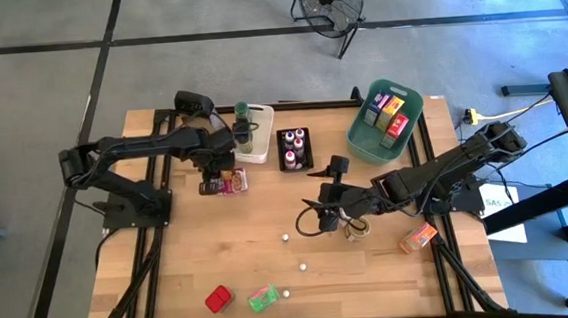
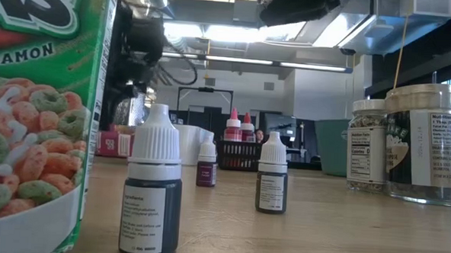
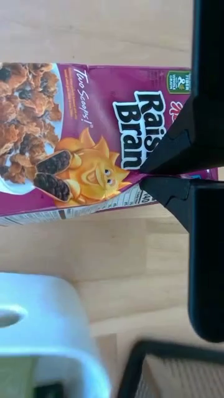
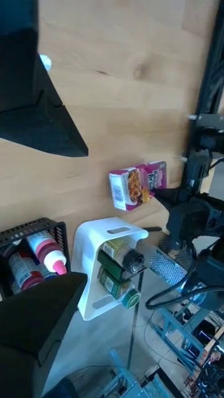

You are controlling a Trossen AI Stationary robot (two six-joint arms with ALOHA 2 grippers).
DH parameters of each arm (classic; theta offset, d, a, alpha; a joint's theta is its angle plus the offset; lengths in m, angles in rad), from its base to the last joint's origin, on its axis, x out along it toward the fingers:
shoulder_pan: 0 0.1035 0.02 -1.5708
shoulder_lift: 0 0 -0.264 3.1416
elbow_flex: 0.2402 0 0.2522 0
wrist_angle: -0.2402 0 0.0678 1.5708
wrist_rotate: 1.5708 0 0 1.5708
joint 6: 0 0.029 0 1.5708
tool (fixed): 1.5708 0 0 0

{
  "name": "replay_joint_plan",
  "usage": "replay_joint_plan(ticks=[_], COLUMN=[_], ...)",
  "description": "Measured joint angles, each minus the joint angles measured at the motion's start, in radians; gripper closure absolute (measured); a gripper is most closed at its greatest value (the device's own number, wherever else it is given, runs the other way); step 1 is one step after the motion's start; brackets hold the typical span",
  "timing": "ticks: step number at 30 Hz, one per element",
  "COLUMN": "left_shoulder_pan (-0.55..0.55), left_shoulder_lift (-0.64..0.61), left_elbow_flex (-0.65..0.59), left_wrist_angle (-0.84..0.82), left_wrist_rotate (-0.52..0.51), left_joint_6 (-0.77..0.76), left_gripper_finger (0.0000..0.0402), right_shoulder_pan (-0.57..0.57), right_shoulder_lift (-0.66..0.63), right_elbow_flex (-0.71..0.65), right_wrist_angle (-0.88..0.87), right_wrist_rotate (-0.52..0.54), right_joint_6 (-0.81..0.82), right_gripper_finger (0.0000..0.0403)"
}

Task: Pick & Place Kitchen Items
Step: Put the purple cereal box into the green bin

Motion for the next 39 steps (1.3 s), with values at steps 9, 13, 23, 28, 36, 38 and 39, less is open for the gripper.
replay_joint_plan(ticks=[9,13,23,28,36,38,39], left_shoulder_pan=[-0.210,-0.340,-0.684,-0.818,-0.959,-0.972,-0.974], left_shoulder_lift=[-0.001,-0.001,-0.002,-0.007,-0.078,-0.115,-0.138], left_elbow_flex=[0.171,0.242,0.287,0.287,0.288,0.288,0.288], left_wrist_angle=[-0.219,-0.315,-0.362,-0.195,0.290,0.385,0.425], left_wrist_rotate=[-0.318,-0.500,-0.963,-1.079,-1.098,-1.082,-1.056], left_joint_6=[-0.074,-0.115,-0.145,-0.204,0.004,0.040,0.051], left_gripper_finger=[0.0398,0.0398,0.0397,0.0397,0.0396,0.0396,0.0396], right_shoulder_pan=[0.000,0.000,0.000,0.000,0.000,0.001,0.001], right_shoulder_lift=[0.000,0.000,0.000,0.000,0.000,0.000,0.000], right_elbow_flex=[0.000,0.000,0.000,0.000,0.000,0.000,0.000], right_wrist_angle=[0.034,0.034,0.034,0.025,0.026,0.025,0.025], right_wrist_rotate=[-0.154,-0.155,-0.147,-0.147,-0.146,-0.145,-0.146], right_joint_6=[0.000,0.004,0.060,0.044,0.002,0.001,0.000], right_gripper_finger=[0.0082,0.0082,0.0082,0.0082,0.0082,0.0082,0.0082])
